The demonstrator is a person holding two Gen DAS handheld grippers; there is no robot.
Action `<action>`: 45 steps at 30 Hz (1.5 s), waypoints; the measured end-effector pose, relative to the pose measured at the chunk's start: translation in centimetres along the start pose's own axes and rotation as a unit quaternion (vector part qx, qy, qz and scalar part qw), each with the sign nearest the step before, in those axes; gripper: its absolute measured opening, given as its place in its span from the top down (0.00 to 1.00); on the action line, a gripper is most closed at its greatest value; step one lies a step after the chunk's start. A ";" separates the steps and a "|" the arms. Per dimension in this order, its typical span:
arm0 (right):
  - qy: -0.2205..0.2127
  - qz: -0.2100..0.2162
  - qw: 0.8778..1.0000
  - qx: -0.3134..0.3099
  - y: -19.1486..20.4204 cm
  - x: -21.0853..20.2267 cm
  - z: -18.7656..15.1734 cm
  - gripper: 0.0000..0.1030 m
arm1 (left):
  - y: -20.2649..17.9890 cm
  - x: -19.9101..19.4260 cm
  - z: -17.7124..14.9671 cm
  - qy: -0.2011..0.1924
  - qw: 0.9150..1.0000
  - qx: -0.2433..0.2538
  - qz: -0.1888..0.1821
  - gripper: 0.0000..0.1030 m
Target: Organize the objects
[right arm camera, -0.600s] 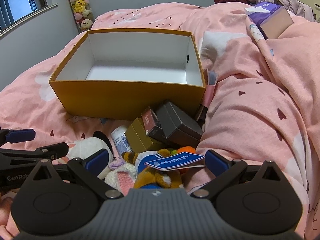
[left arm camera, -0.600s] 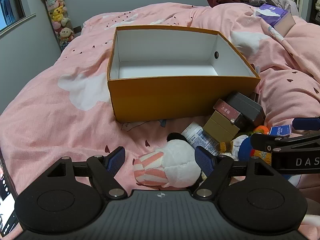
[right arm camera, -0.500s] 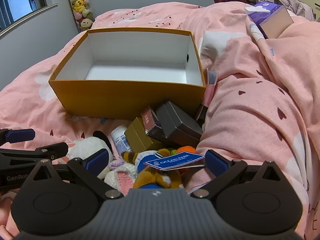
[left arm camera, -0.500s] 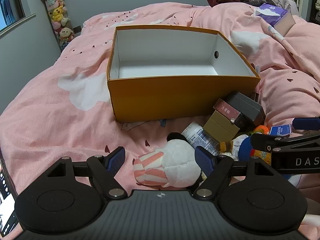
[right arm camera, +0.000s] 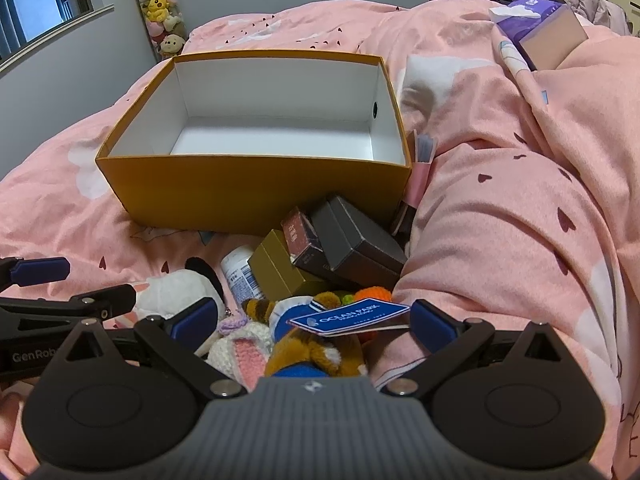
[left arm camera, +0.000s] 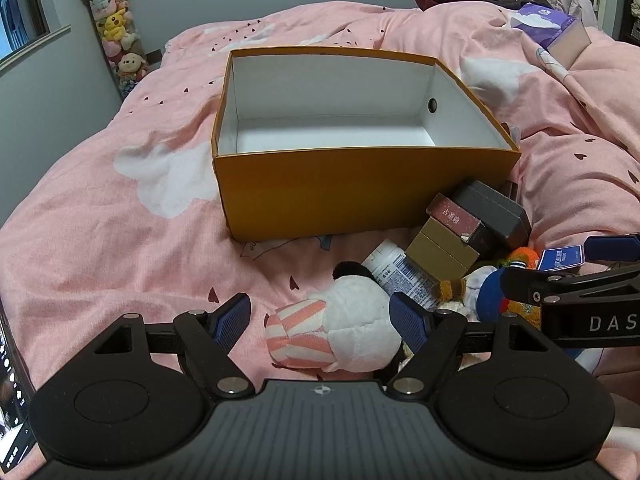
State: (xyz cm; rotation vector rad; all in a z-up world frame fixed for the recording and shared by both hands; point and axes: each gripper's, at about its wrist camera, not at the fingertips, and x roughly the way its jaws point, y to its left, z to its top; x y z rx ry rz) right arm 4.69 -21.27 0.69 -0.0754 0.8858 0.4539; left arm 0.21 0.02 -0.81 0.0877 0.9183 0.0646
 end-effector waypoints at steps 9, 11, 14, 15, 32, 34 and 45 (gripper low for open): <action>-0.001 0.005 1.000 0.000 0.1 0.0 -0.1 0.01 | 0.1 0.3 -0.1 0.009 1.000 -0.007 -0.006 0.19; -0.003 0.013 1.000 0.001 0.0 -0.1 -0.1 0.01 | 0.4 0.4 -0.1 0.015 1.000 -0.013 -0.016 0.23; -0.014 0.023 1.000 0.002 -0.2 -0.3 0.1 0.04 | 0.4 0.3 -0.2 0.016 1.000 -0.015 -0.020 0.23; -0.018 0.026 1.000 0.002 -0.3 -0.4 0.1 0.09 | 0.4 0.3 -0.2 0.014 1.000 -0.013 -0.023 0.24; 0.046 0.080 0.996 0.004 -3.0 -2.2 0.1 0.44 | -3.5 -0.1 0.9 0.037 0.979 0.095 -0.175 0.59; 0.054 0.084 0.995 -0.008 -2.5 -2.0 -0.2 0.44 | -3.9 0.5 0.6 0.054 0.978 0.099 -0.176 0.59; 0.079 0.068 0.994 -0.015 -2.4 1.0 -0.2 0.49 | -3.6 3.1 0.0 0.153 0.962 0.054 -0.218 0.56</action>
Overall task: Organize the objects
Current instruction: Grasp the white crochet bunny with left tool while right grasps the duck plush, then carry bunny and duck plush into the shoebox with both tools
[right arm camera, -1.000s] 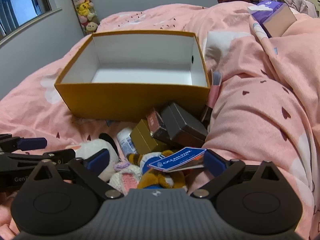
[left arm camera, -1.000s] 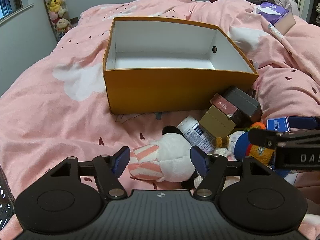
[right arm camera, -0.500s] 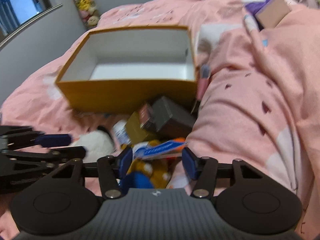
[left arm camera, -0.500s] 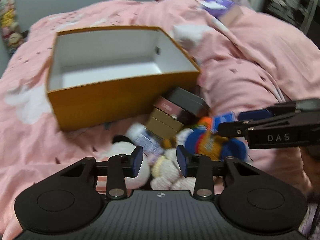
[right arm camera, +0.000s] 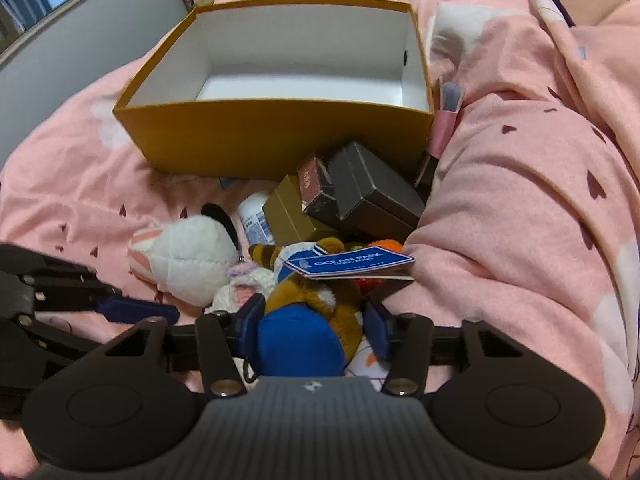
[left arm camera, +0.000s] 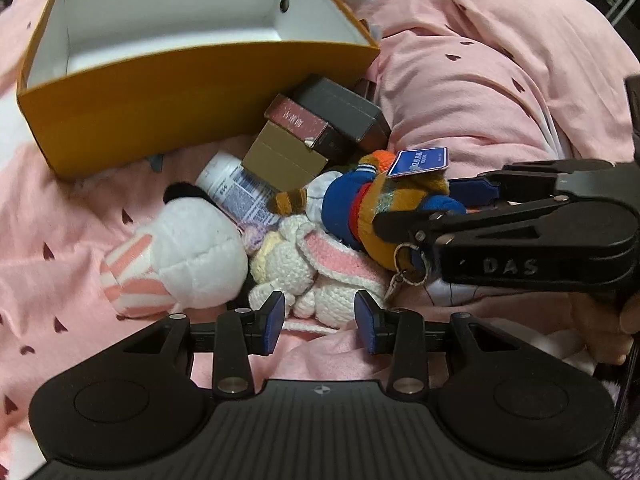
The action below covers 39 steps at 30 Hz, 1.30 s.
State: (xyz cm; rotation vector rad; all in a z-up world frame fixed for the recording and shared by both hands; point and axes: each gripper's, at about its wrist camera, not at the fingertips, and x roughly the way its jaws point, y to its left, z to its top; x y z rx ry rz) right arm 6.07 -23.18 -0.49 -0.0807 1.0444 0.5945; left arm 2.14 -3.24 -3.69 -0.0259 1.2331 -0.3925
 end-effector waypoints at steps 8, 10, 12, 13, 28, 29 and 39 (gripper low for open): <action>-0.108 0.001 0.993 -0.050 0.9 -5.1 1.2 0.52 | 0.0 1.9 1.2 0.040 0.997 -0.052 -0.030 0.53; -0.102 -0.014 0.993 -0.054 0.9 -4.3 1.4 0.51 | 0.1 3.0 1.5 0.059 0.995 -0.076 -0.030 0.52; -0.069 -0.004 0.997 -0.038 0.4 -2.9 1.3 0.51 | 0.2 4.3 1.8 0.084 0.991 -0.100 -0.029 0.49; -0.051 0.001 0.998 -0.027 0.1 -2.1 1.1 0.51 | 0.3 4.6 1.9 0.087 0.990 -0.108 -0.034 0.45; 0.014 0.090 0.990 0.107 -4.0 0.0 1.5 0.46 | 0.8 8.9 2.4 0.138 0.972 -0.180 -0.057 0.28; 0.016 0.090 0.990 0.106 -4.0 0.2 1.6 0.46 | 0.8 8.7 2.4 0.135 0.973 -0.180 -0.057 0.29; 0.000 0.076 0.993 0.089 -3.2 -0.2 1.6 0.52 | 0.7 2.5 0.9 0.052 0.986 -0.140 -0.066 0.41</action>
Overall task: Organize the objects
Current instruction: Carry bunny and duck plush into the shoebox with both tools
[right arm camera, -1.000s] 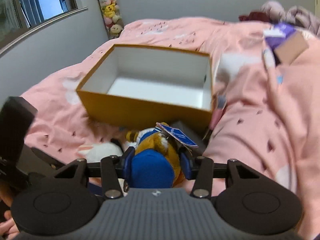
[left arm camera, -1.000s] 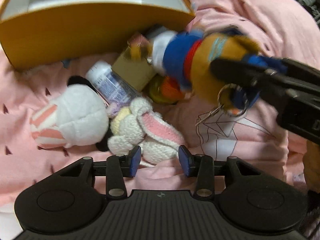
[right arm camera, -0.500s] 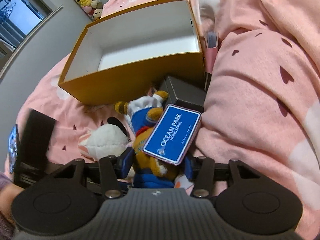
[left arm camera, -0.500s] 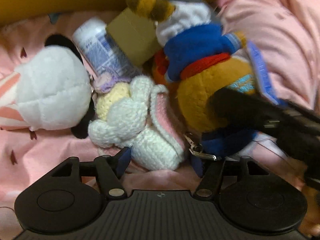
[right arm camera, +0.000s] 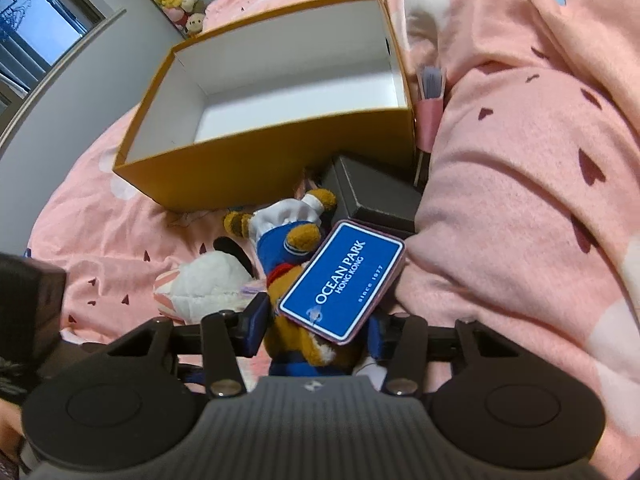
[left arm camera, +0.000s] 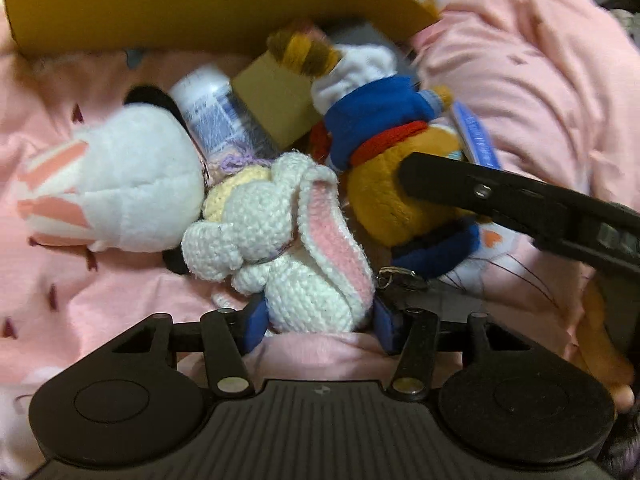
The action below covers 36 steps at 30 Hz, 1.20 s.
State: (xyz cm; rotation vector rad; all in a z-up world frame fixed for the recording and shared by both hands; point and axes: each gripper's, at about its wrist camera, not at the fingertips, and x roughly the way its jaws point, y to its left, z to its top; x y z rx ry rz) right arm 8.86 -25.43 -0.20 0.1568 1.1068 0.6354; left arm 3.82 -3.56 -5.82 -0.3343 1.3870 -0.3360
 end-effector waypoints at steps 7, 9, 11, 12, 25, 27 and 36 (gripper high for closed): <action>-0.055 0.024 0.998 0.000 1.2 -2.2 0.5 0.52 | -0.2 -4.8 -1.8 -0.094 0.995 0.033 -0.022 0.43; -0.072 0.032 0.997 -0.004 1.7 -2.8 0.9 0.52 | 0.6 -5.4 -2.7 -0.120 0.991 0.044 -0.025 0.43; -0.087 0.042 0.995 -0.007 2.1 -3.3 1.6 0.52 | 0.8 -7.2 -2.6 -0.148 0.987 0.055 -0.027 0.43; -0.096 0.048 0.994 -0.009 2.3 -3.5 2.0 0.53 | 0.8 -7.6 -2.1 -0.161 0.985 0.062 -0.025 0.43; -0.210 -0.015 0.975 -0.071 5.0 -3.5 8.5 0.53 | 1.0 -12.7 5.2 -0.253 0.965 0.072 0.015 0.43; -0.229 -0.045 0.967 -0.098 5.4 -2.8 9.0 0.53 | 0.8 -12.3 6.8 -0.258 0.963 0.075 0.018 0.43; -0.203 -0.070 0.975 -0.063 2.6 2.5 11.4 0.53 | 2.6 -8.5 10.8 -0.245 0.968 0.062 0.015 0.43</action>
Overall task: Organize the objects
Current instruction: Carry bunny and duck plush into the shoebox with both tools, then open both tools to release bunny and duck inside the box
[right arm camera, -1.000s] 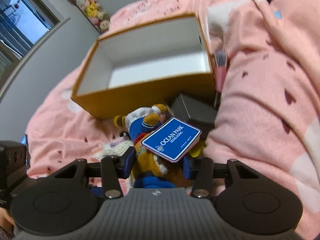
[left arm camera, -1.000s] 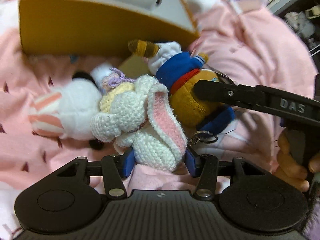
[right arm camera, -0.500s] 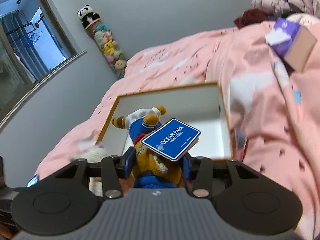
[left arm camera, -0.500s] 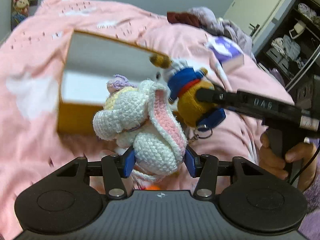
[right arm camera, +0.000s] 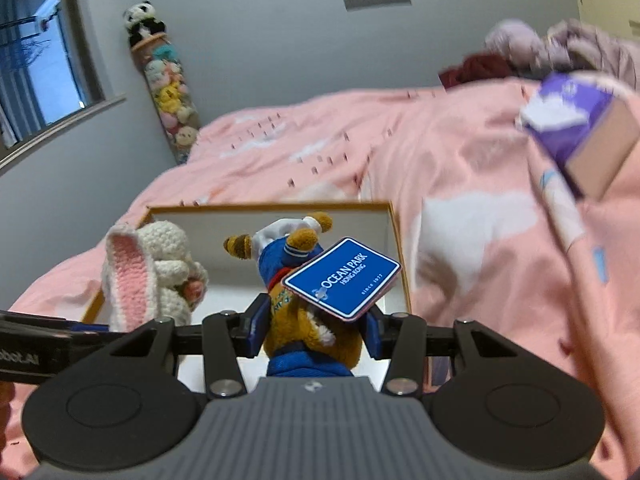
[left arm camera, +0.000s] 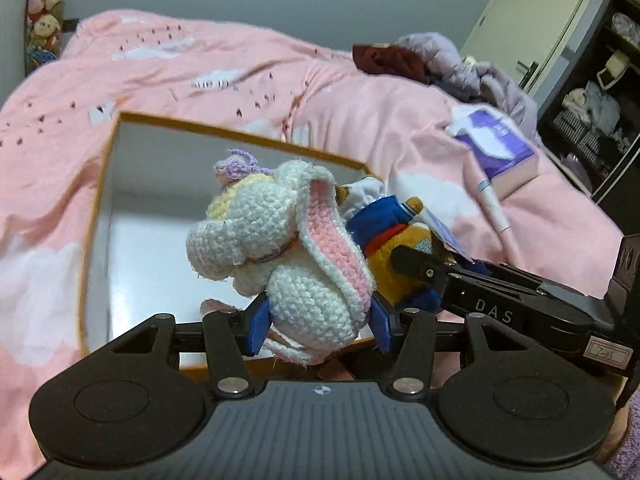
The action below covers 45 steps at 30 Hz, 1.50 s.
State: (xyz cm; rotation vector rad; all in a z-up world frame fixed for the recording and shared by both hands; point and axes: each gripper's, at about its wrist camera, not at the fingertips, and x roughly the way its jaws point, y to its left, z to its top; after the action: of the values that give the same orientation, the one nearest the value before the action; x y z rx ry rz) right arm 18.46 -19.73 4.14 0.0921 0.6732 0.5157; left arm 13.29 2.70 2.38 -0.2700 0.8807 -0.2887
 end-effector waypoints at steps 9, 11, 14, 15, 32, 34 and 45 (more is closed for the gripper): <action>0.060 -0.006 0.997 0.039 -1.0 3.8 -0.8 0.53 | 1.9 3.8 0.5 0.053 0.997 -0.038 -0.031 0.43; 0.066 -0.008 0.996 0.053 -1.3 4.4 -0.9 0.53 | 2.1 4.3 0.7 0.061 0.997 -0.042 -0.028 0.43; 0.077 -0.013 0.995 0.064 -1.7 5.3 -1.2 0.54 | 2.3 5.4 0.8 0.080 0.995 -0.047 -0.024 0.43; 0.081 -0.017 0.995 0.063 -1.7 5.4 -1.4 0.54 | 2.5 5.8 0.7 0.091 0.994 -0.052 -0.026 0.43; 0.055 -0.043 0.995 0.069 -2.4 1.9 -1.8 0.53 | 3.3 8.0 0.4 0.133 0.988 -0.081 -0.024 0.39; 0.053 -0.051 0.996 0.060 -2.3 1.5 -1.9 0.58 | 3.3 8.2 0.3 0.131 0.988 -0.079 -0.025 0.37; 0.087 -0.033 0.996 0.013 -1.9 1.8 -1.6 0.64 | 2.9 7.8 0.0 0.121 0.991 -0.059 -0.014 0.33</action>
State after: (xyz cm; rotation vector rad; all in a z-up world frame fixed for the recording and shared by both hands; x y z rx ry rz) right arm 19.51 -20.61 1.38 0.0489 0.8513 0.4545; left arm 18.37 2.63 -4.20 -0.3629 1.1373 -0.2998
